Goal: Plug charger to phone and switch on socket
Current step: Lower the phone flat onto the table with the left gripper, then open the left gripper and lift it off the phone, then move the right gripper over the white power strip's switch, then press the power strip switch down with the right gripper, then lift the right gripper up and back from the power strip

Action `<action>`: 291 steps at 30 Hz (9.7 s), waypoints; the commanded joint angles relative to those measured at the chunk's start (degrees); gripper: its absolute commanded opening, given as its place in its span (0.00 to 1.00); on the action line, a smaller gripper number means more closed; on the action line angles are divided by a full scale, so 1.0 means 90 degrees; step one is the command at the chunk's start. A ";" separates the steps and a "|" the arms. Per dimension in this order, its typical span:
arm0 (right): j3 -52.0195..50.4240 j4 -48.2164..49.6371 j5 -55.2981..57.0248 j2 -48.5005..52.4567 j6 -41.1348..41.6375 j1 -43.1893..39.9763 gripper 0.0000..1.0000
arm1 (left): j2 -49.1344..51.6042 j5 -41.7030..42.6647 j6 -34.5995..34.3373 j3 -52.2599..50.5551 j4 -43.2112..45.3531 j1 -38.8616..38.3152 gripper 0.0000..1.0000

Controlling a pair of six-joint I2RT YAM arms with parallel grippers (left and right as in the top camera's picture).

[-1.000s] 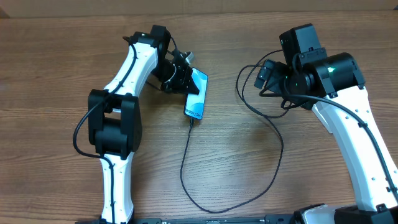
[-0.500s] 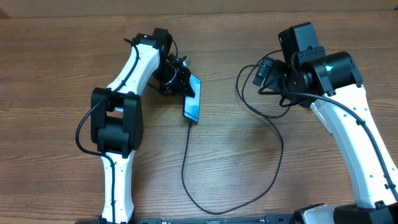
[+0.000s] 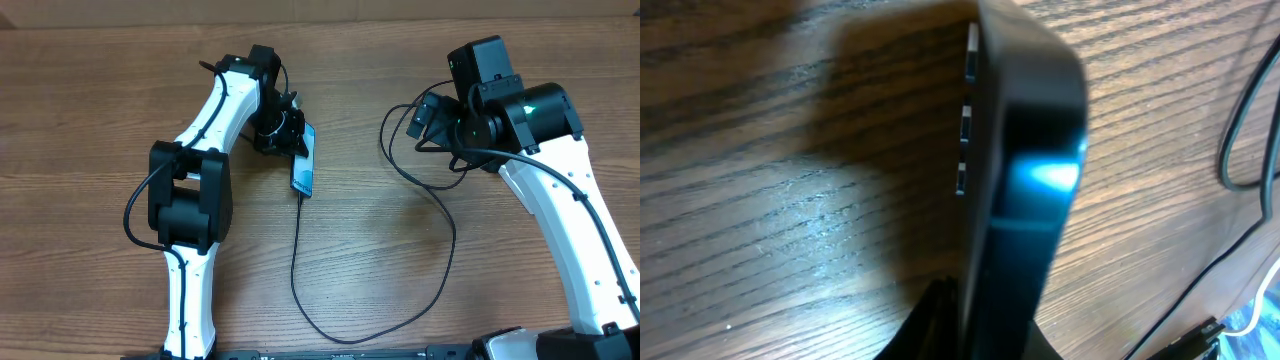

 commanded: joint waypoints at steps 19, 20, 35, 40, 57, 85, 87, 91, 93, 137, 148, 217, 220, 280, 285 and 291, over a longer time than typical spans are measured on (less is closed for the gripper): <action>0.0126 -0.0044 -0.0046 0.0015 0.0019 -0.0019 1.00 | -0.0015 -0.1129 -0.0204 -0.0593 0.0223 -0.0148 0.41; 0.0126 -0.0046 -0.0046 0.0015 0.0019 -0.0019 1.00 | -0.0015 -0.1149 -0.0197 -0.0593 0.0226 -0.0148 0.45; 0.0053 -0.0041 0.0427 0.0015 0.0000 -0.0328 1.00 | -0.0226 -0.1664 -0.0265 0.0410 -0.0500 0.0117 1.00; -0.0362 0.0012 0.0984 0.0080 0.0000 -0.1093 1.00 | -0.0967 -0.1666 -0.0442 0.1423 -0.0991 0.0406 1.00; -0.0619 0.1035 0.1030 0.0775 -0.0736 -0.4024 1.00 | -0.4466 -0.4141 -0.0911 0.1632 -0.0908 0.0894 0.99; -0.0619 0.1647 0.0138 0.2424 -0.3441 -0.4566 1.00 | -0.4398 -0.4133 -0.0916 0.1617 -0.0945 0.0891 0.99; -0.0619 0.1666 0.0141 0.2531 -0.3441 -0.4566 1.00 | -0.4398 -0.4133 -0.0916 0.1617 -0.0945 0.0891 1.00; -0.0619 0.1717 0.0233 0.2701 -0.3439 -0.4568 1.00 | -0.4398 -0.4133 -0.0916 0.1617 -0.0945 0.0889 1.00; -0.0619 0.1715 0.0204 0.2829 -0.3439 -0.4566 1.00 | -0.4398 -0.4133 -0.0916 0.1617 -0.0945 0.0889 1.00; -0.0619 0.1773 -0.0260 0.3385 -0.3521 -0.4573 1.00 | -0.4398 -0.4133 -0.0916 0.1617 -0.0945 0.0889 1.00; -0.0619 0.1717 -0.0442 0.3385 -0.3538 -0.4573 1.00 | -0.4398 -0.4133 -0.0916 0.1617 -0.0945 0.0889 1.00; -0.1175 0.0112 -0.1365 -0.2858 -0.3281 -0.3842 1.00 | -0.4398 -0.4133 -0.0916 0.1617 -0.0945 0.0889 1.00; -0.2030 0.0202 -0.1469 -0.3959 -0.3028 -0.3696 1.00 | -0.4398 -0.4133 -0.0916 0.1617 -0.0945 0.0889 1.00; -0.7303 0.4243 -0.2246 -0.9653 -0.4201 -0.2446 1.00 | -0.4398 -0.4133 -0.0916 0.1617 -0.0945 0.0889 1.00; -0.7742 0.4874 -0.2271 -0.9940 -0.4204 -0.2414 1.00 | -0.4398 -0.4133 -0.0916 0.1617 -0.0945 0.0889 1.00; -0.8080 0.5612 -0.2246 -0.9935 -0.4495 -0.2193 1.00 | -0.4398 -0.4133 -0.0916 0.1617 -0.0945 0.0889 1.00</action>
